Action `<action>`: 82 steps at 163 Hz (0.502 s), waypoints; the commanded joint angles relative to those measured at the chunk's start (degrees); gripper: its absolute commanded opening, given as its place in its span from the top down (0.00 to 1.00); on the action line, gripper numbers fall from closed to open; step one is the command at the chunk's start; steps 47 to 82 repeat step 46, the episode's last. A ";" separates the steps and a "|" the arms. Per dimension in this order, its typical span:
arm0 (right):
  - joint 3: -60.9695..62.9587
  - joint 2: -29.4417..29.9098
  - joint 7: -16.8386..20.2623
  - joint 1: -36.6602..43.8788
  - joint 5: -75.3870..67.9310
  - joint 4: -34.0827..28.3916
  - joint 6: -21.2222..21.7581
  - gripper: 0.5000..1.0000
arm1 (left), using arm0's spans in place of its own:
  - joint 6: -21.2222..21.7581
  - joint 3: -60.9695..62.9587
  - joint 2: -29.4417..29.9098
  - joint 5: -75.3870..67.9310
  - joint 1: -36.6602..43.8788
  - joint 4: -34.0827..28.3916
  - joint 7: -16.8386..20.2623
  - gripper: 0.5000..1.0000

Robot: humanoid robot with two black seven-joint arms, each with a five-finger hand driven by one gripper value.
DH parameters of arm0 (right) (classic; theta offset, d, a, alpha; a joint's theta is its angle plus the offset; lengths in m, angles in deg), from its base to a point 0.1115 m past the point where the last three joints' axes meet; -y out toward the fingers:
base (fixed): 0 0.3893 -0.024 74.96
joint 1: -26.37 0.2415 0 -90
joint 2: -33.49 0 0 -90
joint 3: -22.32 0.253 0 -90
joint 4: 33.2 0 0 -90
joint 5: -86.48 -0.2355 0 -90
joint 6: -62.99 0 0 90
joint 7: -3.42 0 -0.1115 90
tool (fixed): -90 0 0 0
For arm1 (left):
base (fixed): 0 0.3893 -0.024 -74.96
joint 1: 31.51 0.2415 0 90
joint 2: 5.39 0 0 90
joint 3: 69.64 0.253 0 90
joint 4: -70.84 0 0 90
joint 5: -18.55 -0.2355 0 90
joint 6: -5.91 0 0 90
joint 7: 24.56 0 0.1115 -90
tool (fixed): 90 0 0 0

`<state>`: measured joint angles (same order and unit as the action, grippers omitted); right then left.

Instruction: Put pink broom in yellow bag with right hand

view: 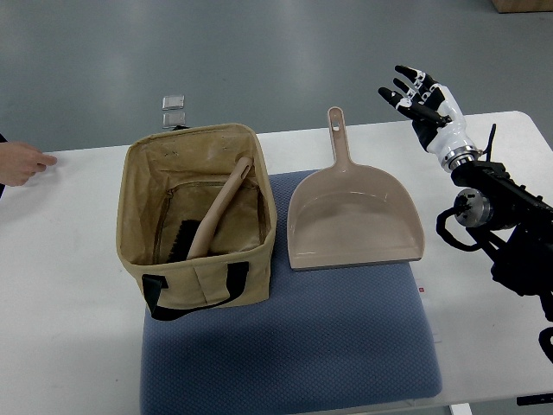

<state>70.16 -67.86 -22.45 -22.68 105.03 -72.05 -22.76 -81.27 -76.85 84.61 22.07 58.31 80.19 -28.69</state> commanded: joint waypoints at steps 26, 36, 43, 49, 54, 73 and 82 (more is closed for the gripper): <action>0.06 0.98 -1.02 -0.87 -0.01 0.00 -0.03 0.14 | 0.00 0.00 0.00 0.00 0.00 0.06 -0.01 0.00; 0.33 1.42 -2.61 -1.04 -0.18 0.09 -0.30 0.14 | 0.00 0.00 0.00 0.00 0.00 -0.03 -0.01 0.00; 1.38 1.51 -3.13 -1.13 -0.53 0.09 -1.09 0.14 | 0.00 0.00 0.00 0.00 0.09 -0.03 -0.01 0.00; 2.08 1.51 -3.13 -1.31 -0.62 0.09 -1.44 0.14 | 0.00 0.00 0.00 0.00 0.00 -0.03 -0.01 0.00; 2.08 1.51 -3.13 -1.31 -0.62 0.09 -1.44 0.14 | 0.00 0.00 0.00 0.00 0.00 -0.03 -0.01 0.00; 2.08 1.51 -3.13 -1.31 -0.62 0.09 -1.44 0.14 | 0.00 0.00 0.00 0.00 0.00 -0.03 -0.01 0.00; 2.08 1.51 -3.13 -1.31 -0.62 0.09 -1.44 0.14 | 0.00 0.00 0.00 0.00 0.00 -0.03 -0.01 0.00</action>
